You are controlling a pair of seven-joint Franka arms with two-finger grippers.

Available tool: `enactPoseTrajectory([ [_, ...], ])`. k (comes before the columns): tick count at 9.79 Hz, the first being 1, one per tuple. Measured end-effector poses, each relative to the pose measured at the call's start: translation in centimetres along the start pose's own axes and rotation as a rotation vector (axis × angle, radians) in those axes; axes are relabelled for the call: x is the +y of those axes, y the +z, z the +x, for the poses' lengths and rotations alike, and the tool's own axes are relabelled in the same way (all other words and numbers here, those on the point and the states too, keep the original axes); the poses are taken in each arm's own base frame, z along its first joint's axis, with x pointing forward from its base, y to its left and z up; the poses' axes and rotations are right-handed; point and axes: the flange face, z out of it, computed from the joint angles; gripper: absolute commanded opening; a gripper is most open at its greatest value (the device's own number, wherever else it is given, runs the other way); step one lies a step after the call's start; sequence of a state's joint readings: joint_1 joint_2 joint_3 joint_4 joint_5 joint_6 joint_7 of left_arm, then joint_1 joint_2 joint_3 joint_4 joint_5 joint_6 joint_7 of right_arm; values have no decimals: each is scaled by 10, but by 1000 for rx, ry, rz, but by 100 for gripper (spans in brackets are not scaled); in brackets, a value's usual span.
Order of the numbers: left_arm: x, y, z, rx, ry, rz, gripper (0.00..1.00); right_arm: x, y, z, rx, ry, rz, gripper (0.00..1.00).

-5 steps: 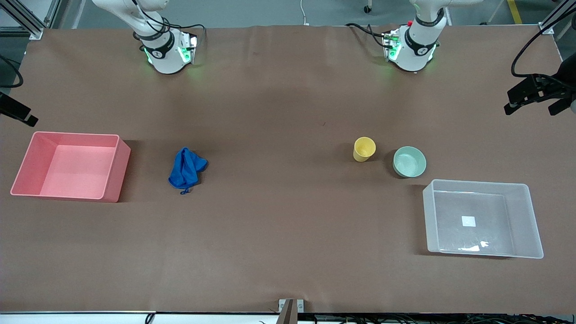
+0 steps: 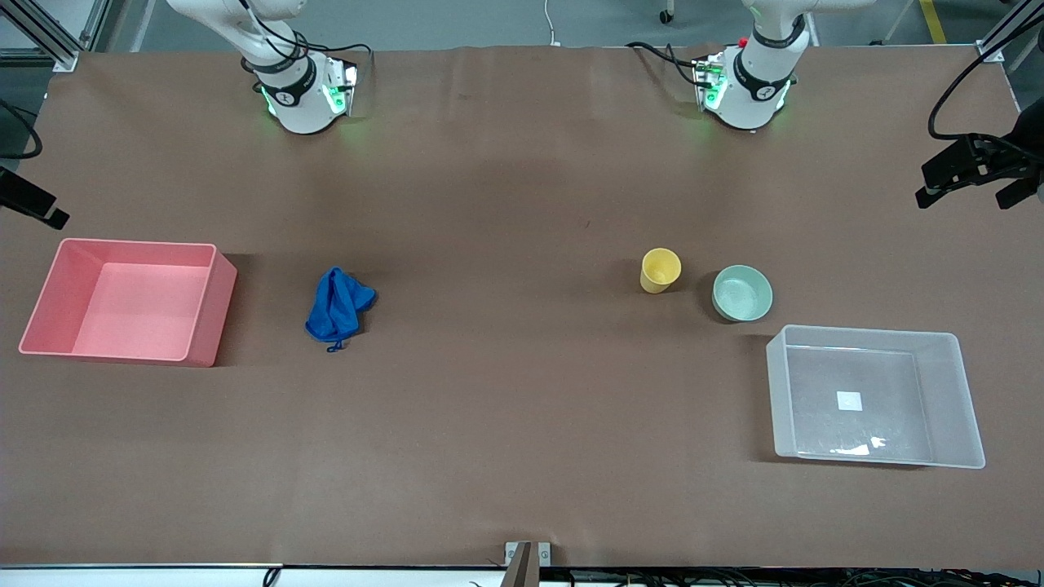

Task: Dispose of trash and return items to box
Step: 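Reach the right gripper to the blue cloth while the left gripper reaches the bowl, then grasp the blue cloth with the right gripper while the left grasps the bowl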

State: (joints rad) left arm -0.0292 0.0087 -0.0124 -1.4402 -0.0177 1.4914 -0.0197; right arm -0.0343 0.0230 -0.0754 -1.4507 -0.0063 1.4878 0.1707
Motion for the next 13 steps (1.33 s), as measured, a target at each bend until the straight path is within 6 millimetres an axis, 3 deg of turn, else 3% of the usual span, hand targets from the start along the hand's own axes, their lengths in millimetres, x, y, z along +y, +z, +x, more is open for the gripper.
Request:
enactPoseTrajectory([
  [3, -3, 10, 1, -20, -5, 1, 100, -8, 0, -1, -1, -20, 0, 100],
  [4, -3, 22, 2, -35, -6, 1, 100, -23, 3, -3, -7, -48, 0, 100],
  [6, -4, 71, 9, -36, -8, 1, 100, -82, 30, -10, -32, -114, -22, 100],
  [7, -4, 103, 8, -36, -8, 1, 100, -117, 64, -12, -38, -111, -36, 100],
  [9, -4, 166, -3, -27, -8, 2, 100, -164, 162, -20, -52, -133, -46, 100],
  [11, -4, 222, -21, -22, -8, 3, 100, -168, 265, -34, -33, -153, -31, 100],
  [13, -6, 283, -44, -6, -10, 4, 98, -164, 344, -62, -5, -172, -9, 100],
])
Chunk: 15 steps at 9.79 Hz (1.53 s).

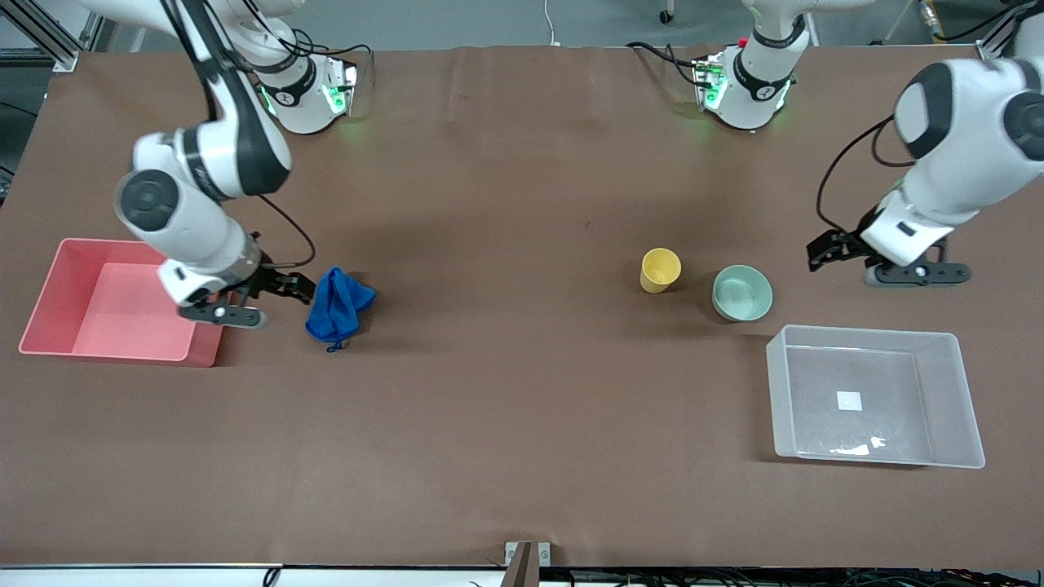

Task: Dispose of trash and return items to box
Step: 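Grasp the blue cloth with the right gripper while the left grasps the bowl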

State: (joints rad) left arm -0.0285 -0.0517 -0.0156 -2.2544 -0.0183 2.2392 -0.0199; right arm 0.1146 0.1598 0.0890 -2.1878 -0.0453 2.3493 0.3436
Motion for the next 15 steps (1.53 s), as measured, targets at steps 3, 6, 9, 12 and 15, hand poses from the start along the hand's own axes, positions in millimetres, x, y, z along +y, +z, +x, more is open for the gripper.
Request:
enactPoseTrajectory([
  [3, -1, 73, -28, -42, 0, 2, 95, -7, 77, -27, 27, -26, 27, 100],
  [6, 0, 133, -30, -92, 3, 3, 91, -14, 115, -30, 44, -35, 46, 38],
  [9, 6, 181, -31, -93, 16, 0, 54, -14, 119, -30, 48, -32, 48, 1],
  [12, 18, 196, -29, -59, 36, -8, 3, -12, 117, -29, 20, -19, 36, 1],
  [15, 23, 190, -23, -38, 46, -12, 1, -12, 42, -10, -67, -8, -17, 1],
])
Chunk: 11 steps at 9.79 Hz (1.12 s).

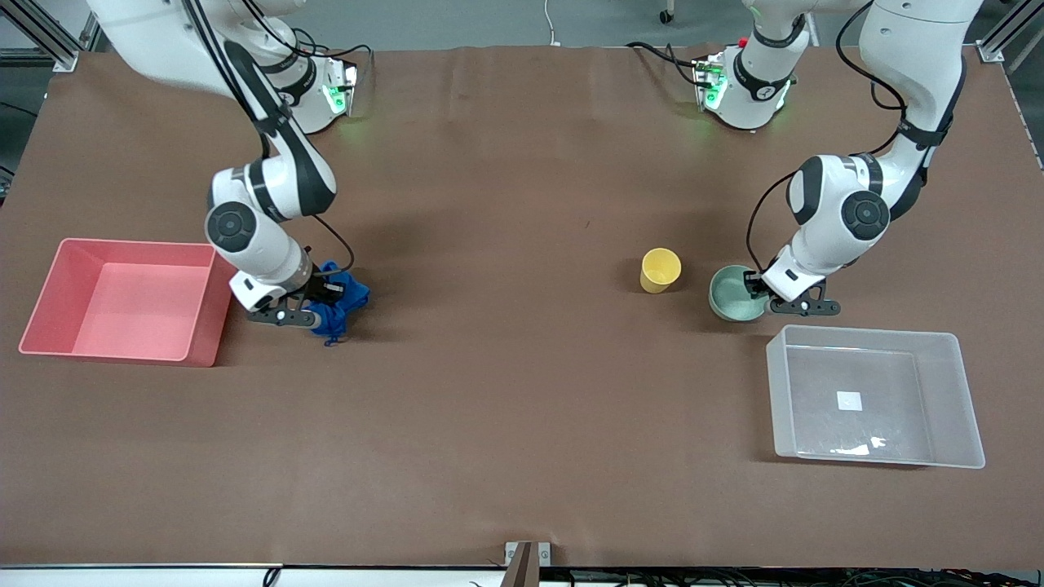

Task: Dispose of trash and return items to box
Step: 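Carry the cloth into the pink bin while the left gripper carries the bowl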

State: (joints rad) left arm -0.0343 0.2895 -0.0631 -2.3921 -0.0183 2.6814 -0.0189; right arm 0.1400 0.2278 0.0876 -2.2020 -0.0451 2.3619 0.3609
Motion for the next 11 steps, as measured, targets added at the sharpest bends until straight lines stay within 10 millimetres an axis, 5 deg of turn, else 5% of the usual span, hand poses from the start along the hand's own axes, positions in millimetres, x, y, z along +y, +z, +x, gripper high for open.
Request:
enactPoseTrajectory([
  [2, 1, -31, 7, 33, 3, 2, 1, 23, -95, 12, -30, 19, -26, 1],
  [3, -1, -61, 13, 55, -2, 4, 1, 49, -134, 18, -44, 8, -32, 1],
  [5, -14, -136, 37, 116, -28, 9, 1, 148, -165, 34, -41, -106, -23, 1],
  [7, -40, -186, 72, 129, -71, 14, 1, 273, -150, 34, -26, -202, -20, 2],
  [8, -53, -195, 93, 134, -83, 18, 0, 309, -129, 32, -23, -215, -28, 2],
  [11, -99, -162, 150, 134, -74, 8, 0, 320, -44, 45, -26, -212, -42, 6],
])
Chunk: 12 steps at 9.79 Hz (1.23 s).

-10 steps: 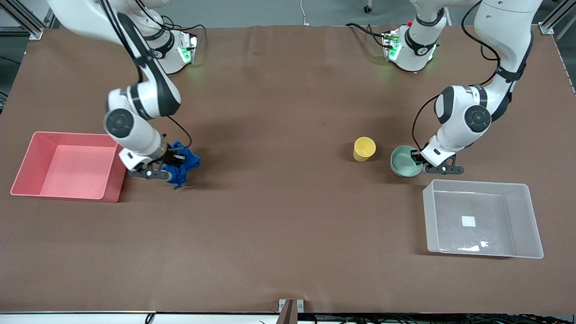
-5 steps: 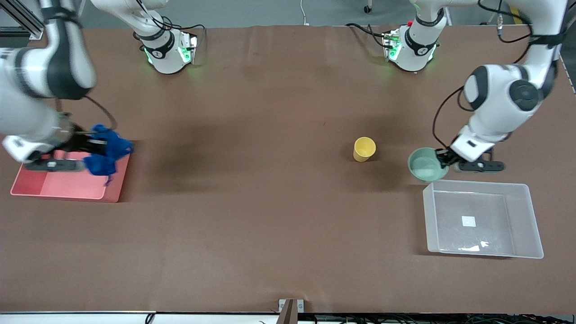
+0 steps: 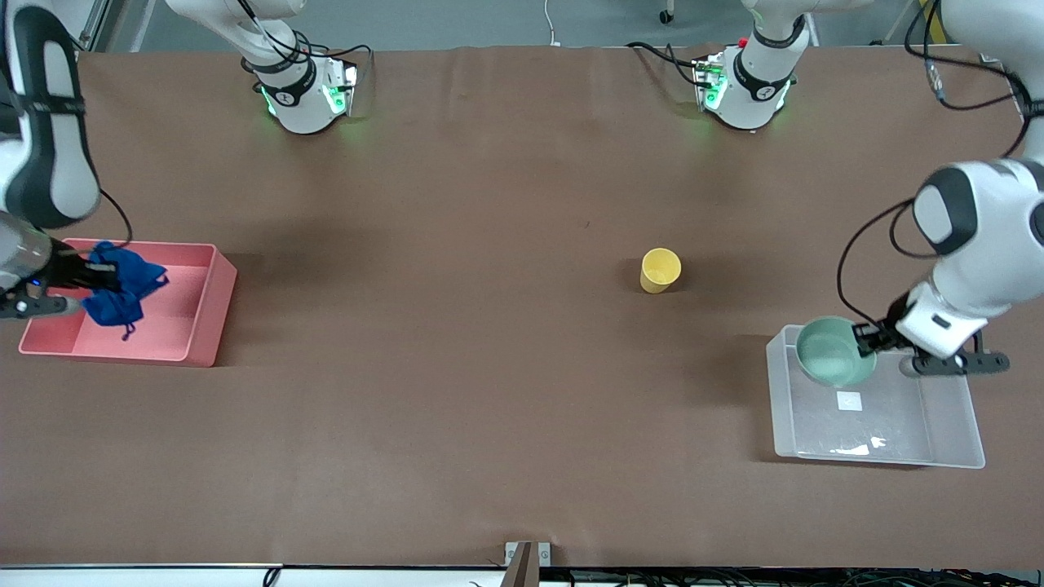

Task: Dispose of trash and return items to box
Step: 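Carry the cloth into the pink bin while the left gripper carries the bowl, then release the cloth and bowl, opening both grippers inside the bins, then raise the left gripper from the clear bin and move toward the yellow cup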

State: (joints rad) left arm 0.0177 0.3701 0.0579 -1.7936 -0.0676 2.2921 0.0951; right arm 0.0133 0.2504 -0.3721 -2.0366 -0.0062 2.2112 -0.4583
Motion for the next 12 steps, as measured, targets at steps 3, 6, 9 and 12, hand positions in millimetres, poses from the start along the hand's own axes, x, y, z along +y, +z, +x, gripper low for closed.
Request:
enactPoseTrajectory([
  [3, -48, 45, 14, -30, 23, -8, 0, 1, 65, -2, -10, 11, -5, 42],
  [6, -53, 96, 22, -78, 35, 1, 2, 0, 77, -8, -18, 13, 3, 100],
  [9, -54, 135, 18, -127, 36, 2, 5, -9, -11, 19, 2, -18, 37, 100],
  [12, -54, 138, 18, -128, 39, 3, 100, -34, -166, 26, 4, 119, 97, 100],
])
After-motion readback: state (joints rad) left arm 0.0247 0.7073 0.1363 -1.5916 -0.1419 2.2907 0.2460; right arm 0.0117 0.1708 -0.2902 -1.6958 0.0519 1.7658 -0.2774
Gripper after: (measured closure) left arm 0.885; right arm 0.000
